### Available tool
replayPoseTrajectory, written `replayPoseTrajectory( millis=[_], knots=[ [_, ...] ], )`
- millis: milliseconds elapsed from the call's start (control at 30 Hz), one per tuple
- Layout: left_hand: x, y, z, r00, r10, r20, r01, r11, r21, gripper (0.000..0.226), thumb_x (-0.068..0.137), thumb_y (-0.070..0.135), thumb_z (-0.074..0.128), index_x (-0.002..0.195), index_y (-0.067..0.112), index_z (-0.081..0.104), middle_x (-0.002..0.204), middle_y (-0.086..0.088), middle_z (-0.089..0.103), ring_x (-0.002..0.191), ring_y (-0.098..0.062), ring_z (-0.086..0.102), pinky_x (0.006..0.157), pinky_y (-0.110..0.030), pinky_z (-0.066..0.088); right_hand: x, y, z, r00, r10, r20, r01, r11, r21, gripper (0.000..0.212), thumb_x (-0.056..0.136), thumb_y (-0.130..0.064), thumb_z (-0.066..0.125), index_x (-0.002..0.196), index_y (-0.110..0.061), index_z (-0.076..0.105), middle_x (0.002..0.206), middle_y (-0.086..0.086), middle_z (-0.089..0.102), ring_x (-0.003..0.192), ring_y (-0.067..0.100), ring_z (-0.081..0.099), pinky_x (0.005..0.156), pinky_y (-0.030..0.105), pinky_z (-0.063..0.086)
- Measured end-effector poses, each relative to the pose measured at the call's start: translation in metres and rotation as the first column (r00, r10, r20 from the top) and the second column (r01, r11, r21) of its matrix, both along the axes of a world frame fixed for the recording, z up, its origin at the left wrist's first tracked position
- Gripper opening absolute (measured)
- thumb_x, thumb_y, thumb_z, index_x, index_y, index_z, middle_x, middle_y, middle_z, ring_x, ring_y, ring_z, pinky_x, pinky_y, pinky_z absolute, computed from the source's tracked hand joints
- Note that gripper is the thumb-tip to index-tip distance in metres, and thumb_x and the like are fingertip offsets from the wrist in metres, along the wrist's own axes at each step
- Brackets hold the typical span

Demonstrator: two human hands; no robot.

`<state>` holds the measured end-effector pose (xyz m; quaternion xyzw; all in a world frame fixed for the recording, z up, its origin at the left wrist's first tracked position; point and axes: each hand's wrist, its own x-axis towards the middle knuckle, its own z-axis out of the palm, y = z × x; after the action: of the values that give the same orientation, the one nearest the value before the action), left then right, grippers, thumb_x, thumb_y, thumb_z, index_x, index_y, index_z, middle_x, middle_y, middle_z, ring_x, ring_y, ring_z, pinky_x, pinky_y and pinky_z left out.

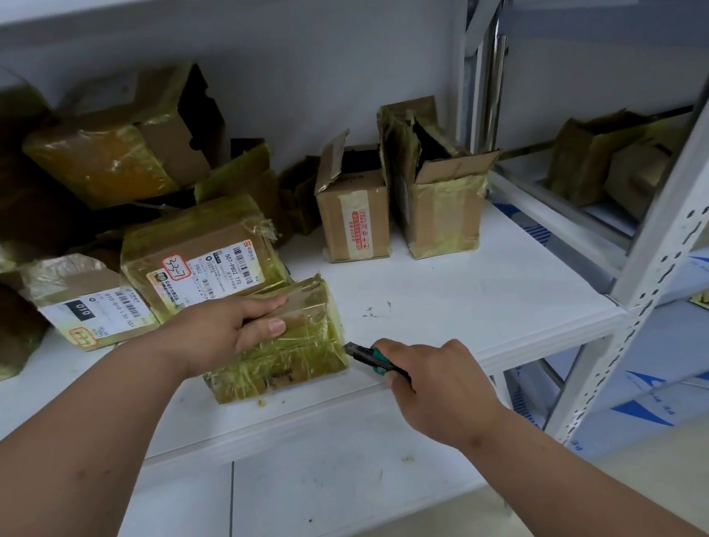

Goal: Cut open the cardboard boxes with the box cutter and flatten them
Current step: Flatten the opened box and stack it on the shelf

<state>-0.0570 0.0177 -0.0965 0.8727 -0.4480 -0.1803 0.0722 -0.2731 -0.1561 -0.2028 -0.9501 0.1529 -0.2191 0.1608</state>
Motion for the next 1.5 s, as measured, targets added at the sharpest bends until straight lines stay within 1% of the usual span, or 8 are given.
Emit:
replayPoseTrajectory(
  millis=[267, 367, 500, 667, 967, 1100, 1267, 1500],
  knots=[
    [-0.01, -0.001, -0.001, 0.989, 0.131, 0.072, -0.131, 0.991, -0.006, 0.098, 0.058, 0.1, 0.014, 0.143, 0.055, 0.032, 0.151, 0.014, 0.041, 0.138, -0.018, 0.039, 0.106, -0.031, 0.036, -0.011, -0.002, 0.001, 0.993, -0.049, -0.104, 0.045, 0.998, -0.049, 0.042, 0.088, -0.029, 0.038, 0.125, -0.029, 0.059, 0.063, -0.008, 0.055, 0.052, 0.02, 0.047, 0.066, 0.034, 0.034],
    [-0.021, -0.013, -0.004, 0.954, 0.248, 0.167, -0.25, 0.968, -0.011, 0.072, 0.082, 0.082, 0.023, 0.147, 0.051, 0.028, 0.154, 0.005, 0.039, 0.14, -0.025, 0.037, 0.104, -0.035, 0.037, -0.011, -0.009, 0.017, 0.979, -0.171, -0.106, 0.19, 0.962, 0.195, 0.04, 0.098, -0.027, 0.039, 0.137, -0.03, 0.049, 0.09, 0.0, 0.067, 0.079, 0.027, 0.061, 0.072, 0.035, 0.042],
    [-0.037, -0.034, 0.001, 0.963, 0.208, 0.17, -0.218, 0.975, 0.047, 0.073, 0.088, 0.075, 0.029, 0.152, 0.04, 0.026, 0.156, 0.002, 0.035, 0.14, -0.026, 0.037, 0.107, -0.035, 0.037, -0.007, -0.005, 0.036, 0.967, -0.163, -0.193, 0.243, 0.814, 0.528, 0.032, 0.099, -0.023, 0.044, 0.129, -0.032, 0.051, 0.086, -0.002, 0.063, 0.082, 0.025, 0.063, 0.072, 0.034, 0.051],
    [-0.03, -0.027, 0.009, 0.971, 0.152, 0.184, -0.179, 0.974, 0.142, 0.069, 0.088, 0.073, 0.039, 0.15, 0.046, 0.025, 0.151, 0.003, 0.043, 0.135, -0.024, 0.042, 0.099, -0.03, 0.039, 0.002, 0.002, 0.041, 0.978, -0.11, -0.177, 0.207, 0.406, 0.89, 0.018, 0.1, -0.018, 0.051, 0.115, -0.015, 0.06, 0.07, 0.009, 0.068, 0.053, 0.022, 0.065, 0.054, 0.027, 0.054],
    [-0.03, -0.018, 0.001, 0.962, 0.111, 0.25, -0.146, 0.981, 0.126, 0.071, 0.082, 0.08, 0.027, 0.147, 0.053, 0.025, 0.152, 0.013, 0.039, 0.133, -0.019, 0.044, 0.095, -0.032, 0.044, 0.019, 0.011, 0.043, 0.976, -0.211, -0.051, 0.104, 0.249, 0.963, 0.019, 0.098, -0.014, 0.052, 0.115, -0.018, 0.061, 0.066, 0.014, 0.067, 0.048, 0.024, 0.06, 0.053, 0.029, 0.052],
    [-0.031, -0.019, -0.002, 0.952, 0.099, 0.291, -0.136, 0.985, 0.11, 0.067, 0.087, 0.077, 0.026, 0.148, 0.049, 0.027, 0.151, 0.012, 0.04, 0.132, -0.018, 0.044, 0.092, -0.03, 0.044, 0.026, 0.021, 0.042, 0.964, -0.264, -0.016, 0.071, 0.197, 0.978, 0.012, 0.095, -0.005, 0.051, 0.094, -0.007, 0.063, 0.061, 0.015, 0.062, 0.044, 0.024, 0.057, 0.046, 0.027, 0.049],
    [-0.031, -0.025, -0.009, 0.939, 0.085, 0.333, -0.131, 0.984, 0.118, 0.068, 0.087, 0.077, 0.026, 0.148, 0.047, 0.029, 0.144, 0.007, 0.046, 0.128, -0.02, 0.046, 0.089, -0.031, 0.043, 0.047, 0.028, 0.032, 0.944, -0.326, -0.048, 0.12, 0.206, 0.971, 0.006, 0.075, -0.014, 0.054, 0.069, -0.012, 0.054, 0.059, 0.014, 0.059, 0.055, 0.029, 0.059, 0.064, 0.052, 0.058],
    [-0.03, -0.035, -0.011, 0.918, 0.057, 0.392, -0.12, 0.983, 0.136, 0.066, 0.091, 0.074, 0.024, 0.149, 0.043, 0.031, 0.135, 0.002, 0.054, 0.117, -0.022, 0.054, 0.078, -0.03, 0.047, 0.063, 0.032, 0.027, 0.913, -0.402, -0.062, 0.122, 0.125, 0.985, 0.004, 0.063, -0.016, 0.053, 0.06, -0.014, 0.052, 0.066, 0.016, 0.055, 0.064, 0.028, 0.053, 0.061, 0.041, 0.047]
  ],
)
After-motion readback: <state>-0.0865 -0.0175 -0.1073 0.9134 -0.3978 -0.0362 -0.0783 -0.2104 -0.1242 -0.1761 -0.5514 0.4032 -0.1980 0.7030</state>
